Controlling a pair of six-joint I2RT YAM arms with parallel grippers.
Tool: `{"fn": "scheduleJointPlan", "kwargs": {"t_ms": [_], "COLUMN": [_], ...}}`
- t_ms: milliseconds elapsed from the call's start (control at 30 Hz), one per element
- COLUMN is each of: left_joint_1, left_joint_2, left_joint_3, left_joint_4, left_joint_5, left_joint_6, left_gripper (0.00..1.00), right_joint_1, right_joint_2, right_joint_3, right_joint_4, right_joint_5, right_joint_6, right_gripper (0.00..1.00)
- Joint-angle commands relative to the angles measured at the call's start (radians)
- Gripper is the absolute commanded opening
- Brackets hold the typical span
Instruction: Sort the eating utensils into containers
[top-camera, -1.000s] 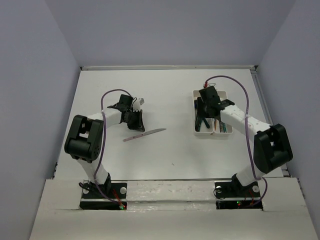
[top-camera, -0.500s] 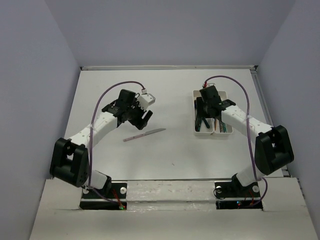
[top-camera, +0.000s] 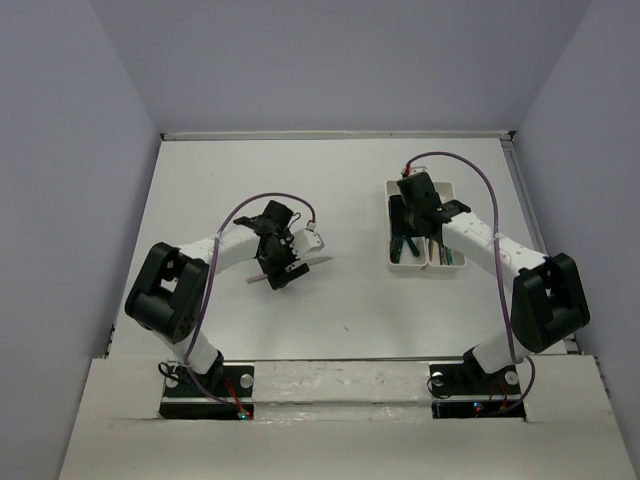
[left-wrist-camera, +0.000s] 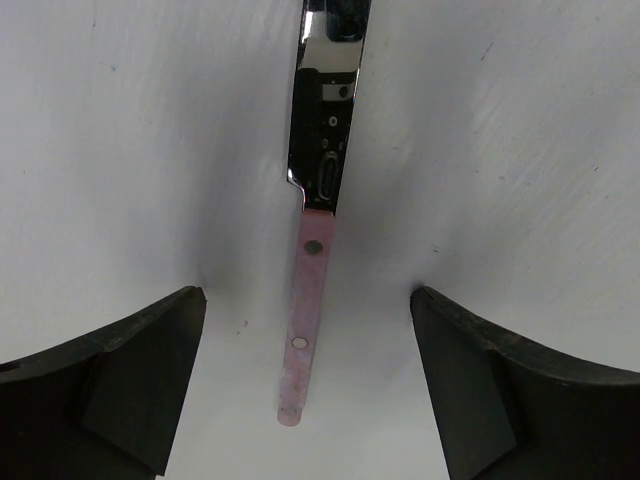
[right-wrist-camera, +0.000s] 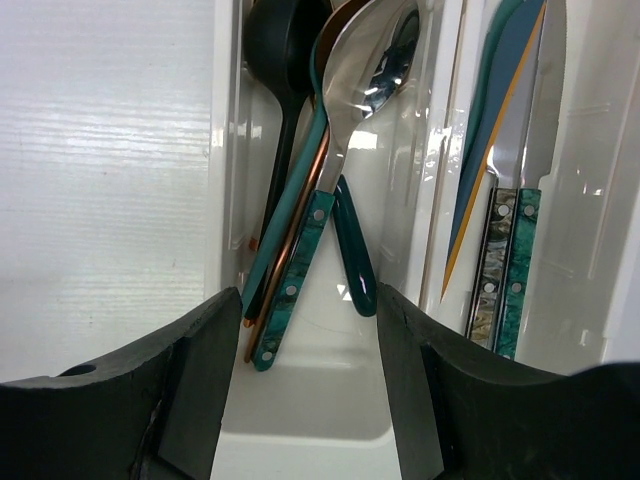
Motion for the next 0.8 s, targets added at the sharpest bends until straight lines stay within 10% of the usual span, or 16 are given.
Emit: {"fn": "scheduleJointPlan", "kwargs": {"t_ms": [0,233,367,767], "left_joint_1": [0.003,0.003,0.003,0.003], "left_joint_2": [0.038,0.151,0.168,-0.128], "left_joint_3": [0.005,0.005,-0.006,0.012], "left_joint_4": [-0.018,-0.114,-0.103,0.11], "left_joint_5": [-0.005,0.058,0.05,0.135], "left_joint_6": [0.032,0.023,0.018,-0.227], "left_gripper": [0.92,0.57,0.0,0.0], "right_joint_1": [0.011,0.021,0.031,0.1], "right_joint_2": [-0.027,-0.005,-0.004,-0.206], "right_joint_3": [-0.01,-0.009,-0.006,-0.085], "right_joint_4": [-0.007,-0.009,-0.009,0.175], "right_joint_5": [0.002,0.008,0.009,-0.176], "right_joint_6": [-0.008,-0.022,-0.019,0.096], "right_gripper": [0.62,0.61,0.61,0.6]}}
